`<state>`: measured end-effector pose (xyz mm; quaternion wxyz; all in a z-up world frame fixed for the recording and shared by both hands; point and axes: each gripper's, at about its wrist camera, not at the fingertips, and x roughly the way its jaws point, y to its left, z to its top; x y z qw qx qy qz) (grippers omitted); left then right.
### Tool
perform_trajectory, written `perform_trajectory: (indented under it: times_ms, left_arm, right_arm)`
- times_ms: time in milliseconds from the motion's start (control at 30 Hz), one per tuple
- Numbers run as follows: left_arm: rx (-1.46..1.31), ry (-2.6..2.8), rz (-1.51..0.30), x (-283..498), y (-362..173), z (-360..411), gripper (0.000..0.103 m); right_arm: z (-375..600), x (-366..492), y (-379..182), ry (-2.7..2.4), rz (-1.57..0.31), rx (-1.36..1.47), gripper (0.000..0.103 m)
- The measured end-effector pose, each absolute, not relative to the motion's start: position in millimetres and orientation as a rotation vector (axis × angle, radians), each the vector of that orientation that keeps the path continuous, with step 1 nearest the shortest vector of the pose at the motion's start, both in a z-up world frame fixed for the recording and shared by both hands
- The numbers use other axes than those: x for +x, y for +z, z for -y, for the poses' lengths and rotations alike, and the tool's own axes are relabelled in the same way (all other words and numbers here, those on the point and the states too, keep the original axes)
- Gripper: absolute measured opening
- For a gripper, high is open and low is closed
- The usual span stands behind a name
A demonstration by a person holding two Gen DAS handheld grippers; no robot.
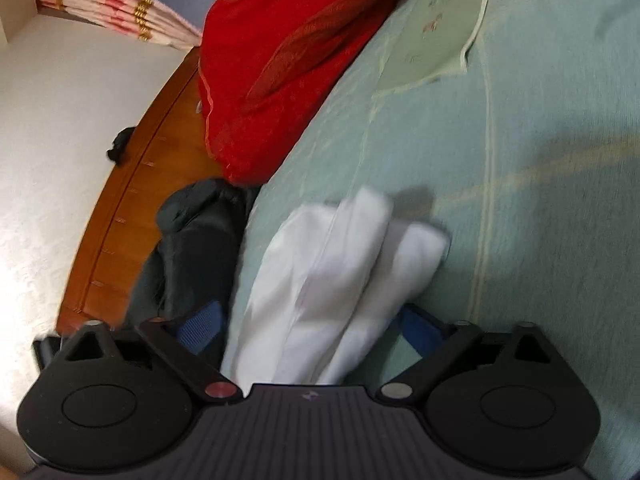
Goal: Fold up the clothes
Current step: 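Open both grippers and release the folded end onto the shirt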
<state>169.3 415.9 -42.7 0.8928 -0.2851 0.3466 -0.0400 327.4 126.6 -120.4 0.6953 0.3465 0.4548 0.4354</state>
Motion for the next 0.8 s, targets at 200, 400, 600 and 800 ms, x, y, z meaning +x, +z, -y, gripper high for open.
perform_trajectory:
  times_ms: [200,400,600,800]
  left_arm:
    - [-0.599,-0.056,-0.765,169.6,-62.4,-416.0,0.097]
    - [-0.581,-0.065,-0.703,166.6,-33.4,-418.8,0.097]
    - [-0.567,-0.069,-0.700,177.2,-28.7,-416.4,0.097]
    - [-0.573,0.030,-0.789,197.1,-64.0,-428.4,0.096]
  right_arm:
    - [-132.0,335.9,-93.3,0.901,-0.912,0.489,0.027]
    - [-132.2,305.8,-49.8,0.936,-0.741,0.203,0.032]
    - [-177.2,247.0,-43.6,1.173,-0.679,-0.134,0.034]
    - [-164.6,228.1,-67.1,1.127,-0.669,-0.227,0.037]
